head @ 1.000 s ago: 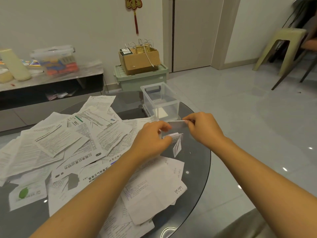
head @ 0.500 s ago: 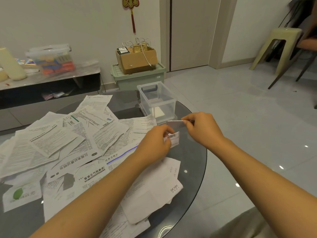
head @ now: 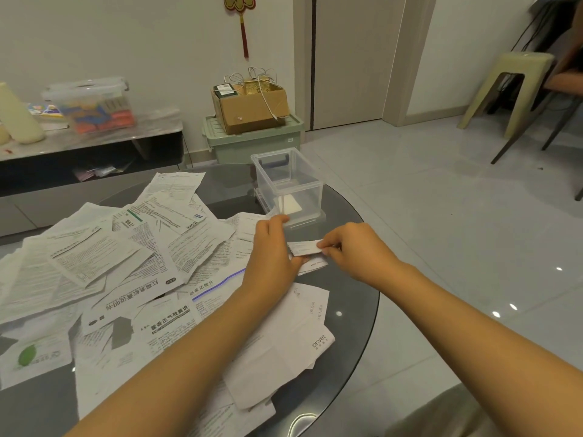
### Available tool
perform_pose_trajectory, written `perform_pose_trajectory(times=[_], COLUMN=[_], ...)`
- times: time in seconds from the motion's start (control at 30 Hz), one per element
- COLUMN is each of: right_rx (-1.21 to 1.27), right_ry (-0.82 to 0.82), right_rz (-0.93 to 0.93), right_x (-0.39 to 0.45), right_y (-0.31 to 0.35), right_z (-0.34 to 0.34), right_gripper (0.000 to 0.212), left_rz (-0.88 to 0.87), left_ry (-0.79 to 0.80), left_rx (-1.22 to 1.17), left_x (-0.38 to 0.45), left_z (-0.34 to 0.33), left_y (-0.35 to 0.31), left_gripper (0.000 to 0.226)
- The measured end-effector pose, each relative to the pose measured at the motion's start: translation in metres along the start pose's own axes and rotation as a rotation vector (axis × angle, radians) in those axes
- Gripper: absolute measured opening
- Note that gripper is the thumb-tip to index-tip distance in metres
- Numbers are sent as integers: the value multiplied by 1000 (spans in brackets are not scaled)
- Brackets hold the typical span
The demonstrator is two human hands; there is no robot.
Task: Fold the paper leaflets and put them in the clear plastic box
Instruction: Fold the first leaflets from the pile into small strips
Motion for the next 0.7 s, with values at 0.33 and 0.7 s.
perform_pose_trajectory(times=[0.33,0.7], right_rx=[-169,-316], right_ry=[67,-114], right_rz=[50,129], right_x=[-2,6], right_y=[1,1], right_z=[-8,-11], right_gripper=[34,28], left_rz=[-262,-345], left_ry=[317,169], left_rx=[331,276], left_x=[-11,-6], left_z=[-18,-14], left_y=[-22,-20], left_gripper=[34,21])
Point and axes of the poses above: each hand's wrist, its own x-axis towards the middle knuckle, its own z-axis out of the back of the hand, y = z × x, the point moved 10 cm from there along x, towards the middle knuckle, and after that the axes turned 14 degrees about -y, right-handed, at the moved point
